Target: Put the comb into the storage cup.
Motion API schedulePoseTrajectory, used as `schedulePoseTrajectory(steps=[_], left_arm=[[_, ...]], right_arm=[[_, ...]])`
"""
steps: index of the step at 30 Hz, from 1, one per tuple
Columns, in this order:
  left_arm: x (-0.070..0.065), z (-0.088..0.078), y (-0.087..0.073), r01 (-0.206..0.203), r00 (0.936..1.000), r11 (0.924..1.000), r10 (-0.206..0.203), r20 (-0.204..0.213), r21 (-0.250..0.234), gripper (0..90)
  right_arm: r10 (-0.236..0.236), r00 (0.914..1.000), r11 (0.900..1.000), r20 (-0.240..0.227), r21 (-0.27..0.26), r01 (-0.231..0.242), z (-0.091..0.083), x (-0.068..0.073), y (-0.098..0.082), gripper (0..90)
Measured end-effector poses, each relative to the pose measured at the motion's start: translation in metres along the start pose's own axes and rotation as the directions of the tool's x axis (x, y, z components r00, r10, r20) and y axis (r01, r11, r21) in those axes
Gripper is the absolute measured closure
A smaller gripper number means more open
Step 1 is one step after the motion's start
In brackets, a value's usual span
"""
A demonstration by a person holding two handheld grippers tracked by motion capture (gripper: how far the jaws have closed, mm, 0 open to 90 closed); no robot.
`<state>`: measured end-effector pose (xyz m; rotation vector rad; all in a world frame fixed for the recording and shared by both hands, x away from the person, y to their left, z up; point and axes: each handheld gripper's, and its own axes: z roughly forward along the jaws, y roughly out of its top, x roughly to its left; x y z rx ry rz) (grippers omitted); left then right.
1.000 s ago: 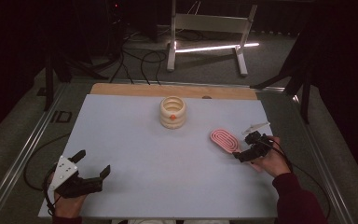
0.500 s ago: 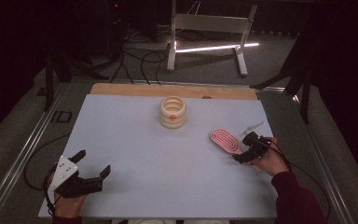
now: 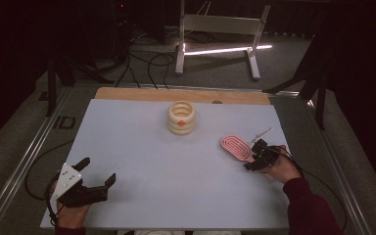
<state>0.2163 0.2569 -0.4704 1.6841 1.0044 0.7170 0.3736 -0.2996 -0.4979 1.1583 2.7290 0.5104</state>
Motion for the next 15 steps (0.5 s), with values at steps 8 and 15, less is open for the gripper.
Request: schedulePoseTrajectory(steps=[8,15], left_arm=[[-0.0006,0.0006,-0.0001,-0.001,1.0,1.0,0.001,0.003,0.002,0.2],[-0.0012,0.0017,-0.0005,-0.003,1.0,0.9999,0.003,0.004,0.01,0.2]], right_arm=[[0.009,0.9998,1.0,-0.015,-0.006,-0.009,-0.0008,-0.0016,0.0004,53.8],[0.004,0.9999,1.0,-0.01,0.011,-0.004,-0.0009,0.0006,0.0026,60.3]])
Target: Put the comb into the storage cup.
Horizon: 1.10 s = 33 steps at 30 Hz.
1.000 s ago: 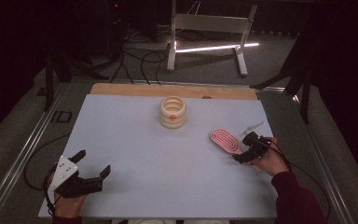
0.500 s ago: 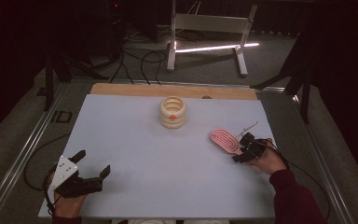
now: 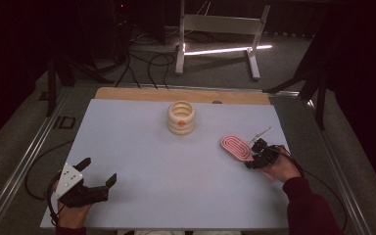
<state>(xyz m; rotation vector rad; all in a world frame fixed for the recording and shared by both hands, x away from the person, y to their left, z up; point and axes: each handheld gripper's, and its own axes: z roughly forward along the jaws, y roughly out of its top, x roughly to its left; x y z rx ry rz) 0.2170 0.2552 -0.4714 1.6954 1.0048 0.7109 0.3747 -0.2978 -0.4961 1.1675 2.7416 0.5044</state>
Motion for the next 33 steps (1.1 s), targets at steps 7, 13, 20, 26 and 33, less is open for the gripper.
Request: schedulePoseTrajectory(steps=[7,13,20,26,33], left_arm=[[-0.001,0.001,0.0,0.0,1.0,1.0,0.0,0.0,0.0,0.2],[0.0,0.001,0.0,0.001,1.0,1.0,-0.001,-0.001,0.004,0.2],[0.0,0.001,-0.001,0.002,1.0,0.9999,-0.002,-0.002,0.011,0.2],[0.0,0.002,-0.001,0.004,1.0,0.9999,-0.004,-0.003,0.011,0.2],[0.0,0.002,-0.001,0.005,1.0,0.9998,-0.005,-0.004,0.016,0.2]], right_arm=[[0.015,0.9998,1.0,0.014,0.025,-0.016,0.0,0.002,0.003,64.2],[0.039,0.9989,0.999,0.025,0.028,-0.04,0.0,0.003,0.004,67.6],[0.048,0.9983,0.999,0.033,0.018,-0.049,-0.001,0.003,0.003,69.3],[0.03,0.999,0.999,0.034,0.015,-0.03,-0.001,0.01,0.003,69.4],[0.015,0.9997,1.0,0.022,-0.02,-0.014,-0.004,0.02,0.008,69.4]])
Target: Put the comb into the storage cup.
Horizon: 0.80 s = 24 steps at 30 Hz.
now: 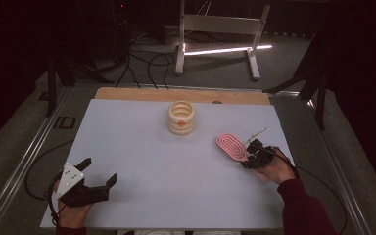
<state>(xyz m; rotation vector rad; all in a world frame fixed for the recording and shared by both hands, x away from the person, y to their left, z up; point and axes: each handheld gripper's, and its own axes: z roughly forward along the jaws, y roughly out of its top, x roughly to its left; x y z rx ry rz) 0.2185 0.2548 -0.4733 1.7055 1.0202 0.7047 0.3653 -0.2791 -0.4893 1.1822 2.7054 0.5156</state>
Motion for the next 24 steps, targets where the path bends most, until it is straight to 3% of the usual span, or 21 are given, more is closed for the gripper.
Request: schedulePoseTrajectory(steps=[24], left_arm=[[0.001,0.0,0.0,0.005,1.0,1.0,-0.005,-0.008,0.007,0.2]], right_arm=[[0.003,0.9995,0.992,0.033,-0.13,0.001,-0.011,0.011,0.01,69.5]])
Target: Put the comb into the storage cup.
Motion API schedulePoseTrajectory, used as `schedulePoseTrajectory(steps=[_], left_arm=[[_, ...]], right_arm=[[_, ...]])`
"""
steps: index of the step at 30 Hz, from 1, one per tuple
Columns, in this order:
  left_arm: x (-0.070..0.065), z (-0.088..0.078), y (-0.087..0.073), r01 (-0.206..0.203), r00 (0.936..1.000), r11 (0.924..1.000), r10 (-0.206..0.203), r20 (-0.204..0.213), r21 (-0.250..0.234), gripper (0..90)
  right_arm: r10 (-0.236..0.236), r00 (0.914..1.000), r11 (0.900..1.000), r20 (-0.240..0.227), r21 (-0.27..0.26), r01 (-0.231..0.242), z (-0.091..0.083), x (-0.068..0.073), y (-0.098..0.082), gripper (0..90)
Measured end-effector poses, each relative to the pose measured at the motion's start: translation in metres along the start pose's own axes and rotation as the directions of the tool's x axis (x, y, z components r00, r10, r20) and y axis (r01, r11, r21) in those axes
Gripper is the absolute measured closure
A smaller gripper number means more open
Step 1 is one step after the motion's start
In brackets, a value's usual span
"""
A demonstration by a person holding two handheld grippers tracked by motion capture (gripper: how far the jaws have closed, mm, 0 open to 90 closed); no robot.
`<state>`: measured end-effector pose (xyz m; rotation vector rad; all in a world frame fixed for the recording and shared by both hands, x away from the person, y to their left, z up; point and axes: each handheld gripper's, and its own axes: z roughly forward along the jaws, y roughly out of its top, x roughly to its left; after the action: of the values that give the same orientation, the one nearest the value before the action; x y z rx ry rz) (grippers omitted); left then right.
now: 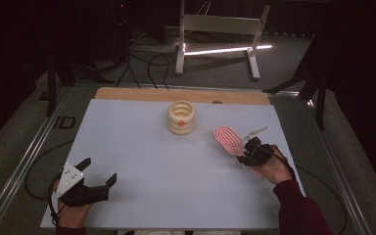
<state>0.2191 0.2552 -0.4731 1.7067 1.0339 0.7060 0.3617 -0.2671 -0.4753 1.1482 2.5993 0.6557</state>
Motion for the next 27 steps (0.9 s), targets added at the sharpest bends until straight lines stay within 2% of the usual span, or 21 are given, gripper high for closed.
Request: schedulePoseTrajectory(steps=[2,9,21,27], left_arm=[[0.0,0.0,0.0,0.0,1.0,1.0,0.0,0.0,0.002,0.2],[0.0,0.0,0.0,0.005,1.0,1.0,-0.005,-0.001,0.007,0.2],[0.0,0.0,0.0,0.006,1.0,1.0,-0.006,0.001,0.006,0.2],[0.0,0.0,0.0,0.006,1.0,0.9999,-0.006,0.003,0.009,0.2]], right_arm=[[0.011,0.9999,1.0,0.004,-0.029,-0.011,-0.002,0.001,0.003,69.5],[0.019,0.9998,0.997,0.007,-0.072,-0.019,-0.006,0.003,0.007,69.5],[0.006,0.9999,0.991,0.01,-0.137,-0.005,-0.011,0.011,0.016,69.5],[0.004,1.0,0.983,0.007,-0.184,-0.003,-0.017,0.014,0.024,69.5]])
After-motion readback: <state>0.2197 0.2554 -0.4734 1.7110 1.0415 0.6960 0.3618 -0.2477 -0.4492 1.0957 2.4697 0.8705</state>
